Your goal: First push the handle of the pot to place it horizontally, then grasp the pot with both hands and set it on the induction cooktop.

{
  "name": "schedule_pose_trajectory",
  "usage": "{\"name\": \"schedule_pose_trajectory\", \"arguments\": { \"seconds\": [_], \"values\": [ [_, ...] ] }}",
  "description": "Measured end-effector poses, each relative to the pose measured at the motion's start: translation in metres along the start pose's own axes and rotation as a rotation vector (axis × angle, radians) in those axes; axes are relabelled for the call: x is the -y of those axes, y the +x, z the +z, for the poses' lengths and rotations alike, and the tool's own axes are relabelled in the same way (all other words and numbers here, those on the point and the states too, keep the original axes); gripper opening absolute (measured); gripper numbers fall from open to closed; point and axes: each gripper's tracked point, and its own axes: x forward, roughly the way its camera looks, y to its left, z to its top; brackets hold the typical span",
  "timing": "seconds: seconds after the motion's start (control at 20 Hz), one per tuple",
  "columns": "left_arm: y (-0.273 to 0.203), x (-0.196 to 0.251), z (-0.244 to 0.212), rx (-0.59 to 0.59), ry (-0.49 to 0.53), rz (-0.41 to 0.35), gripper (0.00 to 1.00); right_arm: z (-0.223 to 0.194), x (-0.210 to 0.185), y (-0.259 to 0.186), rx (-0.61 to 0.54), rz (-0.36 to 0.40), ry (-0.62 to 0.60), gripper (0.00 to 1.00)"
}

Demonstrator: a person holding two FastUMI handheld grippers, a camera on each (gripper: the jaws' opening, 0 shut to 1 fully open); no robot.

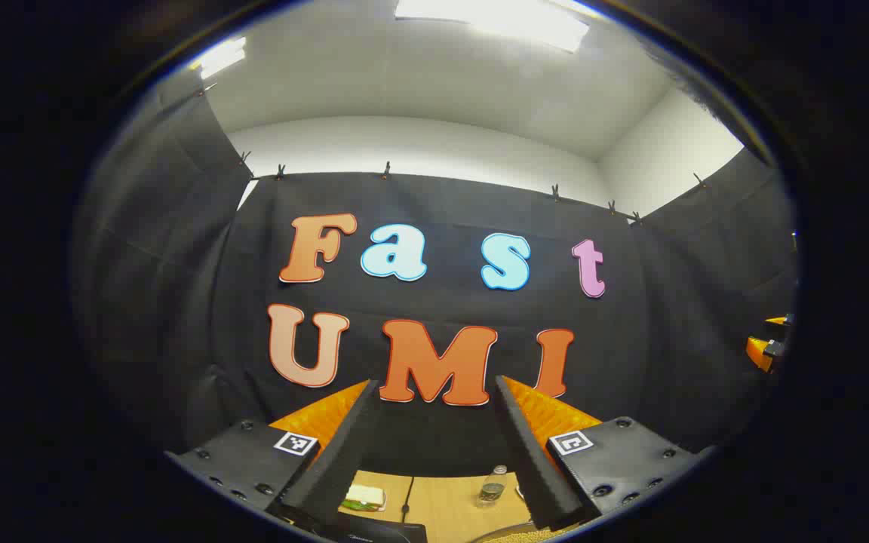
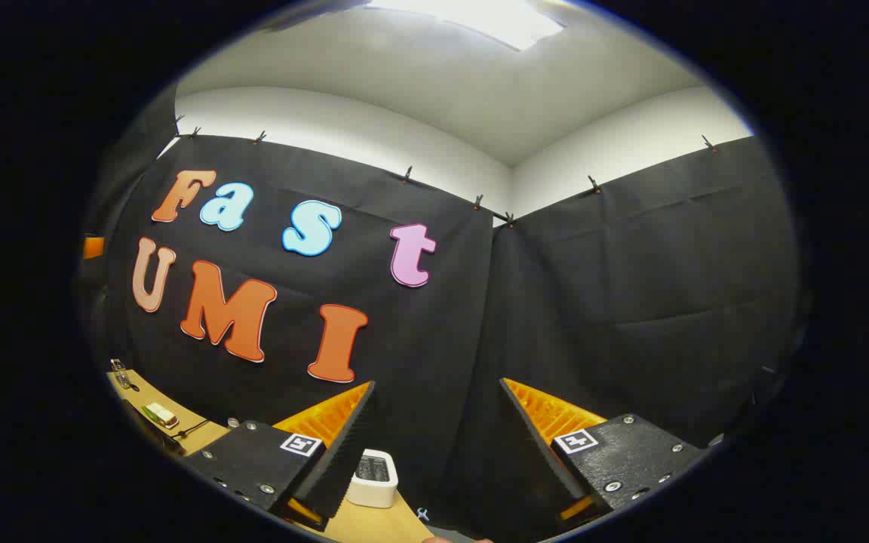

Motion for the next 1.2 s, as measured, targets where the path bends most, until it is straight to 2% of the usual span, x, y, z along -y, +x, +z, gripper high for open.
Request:
{"name": "schedule_pose_trajectory", "arguments": {
  "seconds": [0.2,0.5,0.55,0.6,0.7,0.75,0.8,1.15,1.2],
  "values": [
    [0.005,0.015,-0.003,0.012,0.029,-0.003,0.96,0.005,0.022,-0.007,0.009,-0.033,0.013,0.96],
    [0.014,0.050,-0.007,0.034,0.047,-0.066,0.96,0.003,0.051,-0.022,-0.003,-0.099,0.009,0.96],
    [0.015,0.056,-0.009,0.032,0.047,-0.079,0.96,0.002,0.054,-0.026,-0.010,-0.108,0.005,1.00],
    [0.017,0.061,-0.008,0.034,0.046,-0.091,0.96,-0.003,0.057,-0.028,-0.019,-0.114,-0.001,0.96],
    [0.020,0.068,-0.010,0.038,0.035,-0.107,0.96,-0.005,0.057,-0.029,-0.033,-0.126,-0.011,0.96],
    [0.022,0.072,-0.011,0.037,0.029,-0.113,0.96,-0.006,0.058,-0.032,-0.037,-0.131,-0.012,0.93],
    [0.023,0.076,-0.013,0.035,0.025,-0.119,0.97,-0.009,0.062,-0.039,-0.040,-0.133,-0.015,0.96],
    [0.021,0.092,-0.023,0.004,0.001,-0.147,0.96,-0.013,0.068,-0.047,-0.058,-0.145,-0.015,0.96],
    [0.021,0.092,-0.025,-0.002,0.002,-0.146,0.96,-0.013,0.067,-0.047,-0.058,-0.142,-0.013,0.93]
  ]
}}
